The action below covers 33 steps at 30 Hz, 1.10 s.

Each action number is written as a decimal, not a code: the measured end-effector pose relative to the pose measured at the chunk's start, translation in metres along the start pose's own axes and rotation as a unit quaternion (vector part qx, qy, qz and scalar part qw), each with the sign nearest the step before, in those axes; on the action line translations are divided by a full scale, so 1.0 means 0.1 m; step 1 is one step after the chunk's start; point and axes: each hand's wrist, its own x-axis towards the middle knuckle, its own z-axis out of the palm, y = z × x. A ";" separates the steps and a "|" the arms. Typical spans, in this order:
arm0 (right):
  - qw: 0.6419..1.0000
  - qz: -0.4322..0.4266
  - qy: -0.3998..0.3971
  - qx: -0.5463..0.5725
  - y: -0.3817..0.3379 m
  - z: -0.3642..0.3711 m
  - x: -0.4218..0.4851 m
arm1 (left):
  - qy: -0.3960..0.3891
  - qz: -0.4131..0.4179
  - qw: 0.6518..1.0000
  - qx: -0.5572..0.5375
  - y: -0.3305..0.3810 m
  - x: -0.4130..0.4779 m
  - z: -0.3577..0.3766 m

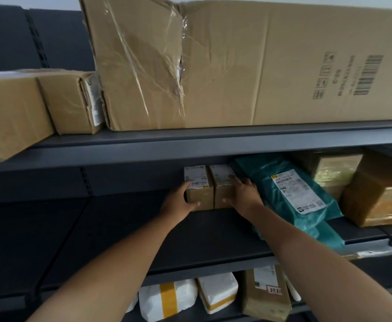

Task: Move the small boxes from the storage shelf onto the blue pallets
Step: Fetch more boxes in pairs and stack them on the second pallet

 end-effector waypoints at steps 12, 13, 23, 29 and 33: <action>0.997 -0.010 -0.003 0.077 -0.13 0.12 -0.05 | 0.040 -0.005 0.999 -0.007 -0.05 -0.06 -0.08; 0.997 -0.015 -0.003 0.081 -0.16 0.13 -0.07 | 0.042 -0.003 0.999 -0.010 -0.08 -0.09 -0.11; 0.989 -0.089 0.007 0.116 -1.07 0.21 -0.42 | 0.127 -0.019 0.991 -0.028 -0.50 -0.65 -0.90; 0.975 -0.161 -0.011 0.150 -2.06 0.38 -0.74 | 0.194 -0.039 0.979 -0.041 -0.98 -1.26 -1.71; 0.961 -0.220 -0.027 0.166 -2.85 0.52 -1.08 | 0.240 -0.060 0.968 -0.030 -1.38 -1.80 -2.33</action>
